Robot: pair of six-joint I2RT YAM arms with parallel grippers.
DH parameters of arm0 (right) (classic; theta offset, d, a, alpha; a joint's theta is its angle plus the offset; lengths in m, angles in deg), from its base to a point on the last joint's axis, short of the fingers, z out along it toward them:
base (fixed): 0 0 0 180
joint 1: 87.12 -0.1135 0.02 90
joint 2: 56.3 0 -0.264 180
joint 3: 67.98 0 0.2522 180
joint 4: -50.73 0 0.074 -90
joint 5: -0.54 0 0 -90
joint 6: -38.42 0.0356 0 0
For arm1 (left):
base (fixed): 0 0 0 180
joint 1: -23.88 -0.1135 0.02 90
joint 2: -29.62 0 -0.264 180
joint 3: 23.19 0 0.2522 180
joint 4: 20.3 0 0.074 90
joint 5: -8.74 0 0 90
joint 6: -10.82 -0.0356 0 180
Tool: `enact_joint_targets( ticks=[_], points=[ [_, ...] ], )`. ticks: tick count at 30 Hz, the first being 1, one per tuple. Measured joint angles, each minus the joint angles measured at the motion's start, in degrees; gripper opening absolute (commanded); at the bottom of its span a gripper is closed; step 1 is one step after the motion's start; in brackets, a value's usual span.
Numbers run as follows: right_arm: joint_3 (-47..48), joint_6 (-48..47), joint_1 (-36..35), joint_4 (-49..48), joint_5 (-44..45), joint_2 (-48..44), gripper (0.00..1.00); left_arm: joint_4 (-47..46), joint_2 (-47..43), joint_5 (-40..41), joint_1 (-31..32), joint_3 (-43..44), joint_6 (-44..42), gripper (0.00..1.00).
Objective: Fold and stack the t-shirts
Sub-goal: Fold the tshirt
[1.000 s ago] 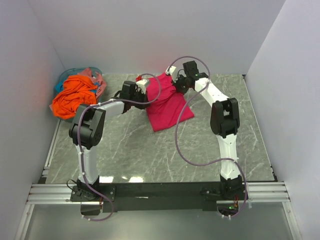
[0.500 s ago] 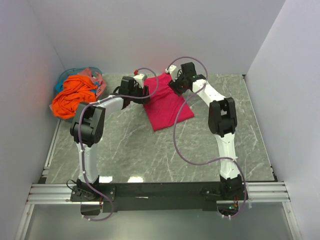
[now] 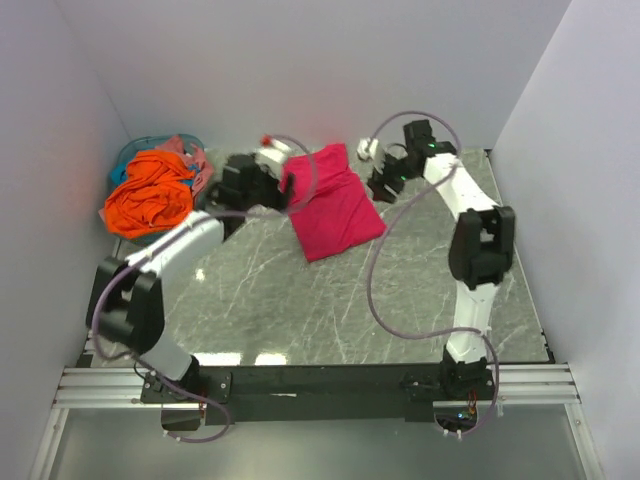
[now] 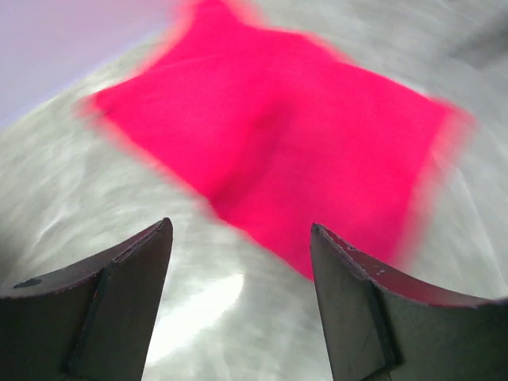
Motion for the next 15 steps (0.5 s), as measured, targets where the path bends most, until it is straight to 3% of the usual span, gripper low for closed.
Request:
enact_joint_targets(
  ticks=[6, 10, 15],
  points=[
    [-27.21, -25.09, 0.87, 3.37, -2.93, -16.81, 0.74, 1.81, -5.75, -3.13, 18.14, -10.62, -13.42, 0.74],
    [-35.04, -32.11, 0.37, 1.6, -3.65, -18.05, 0.74, 4.02, -2.78, -1.9, 19.85, -16.17, -16.63, 0.74],
    [-38.42, -34.71, 0.09, -4.5, -3.32, -18.05, 0.74, 3.85, 3.8, 1.33, 19.67, -16.41, -18.18, 0.74]
  ],
)
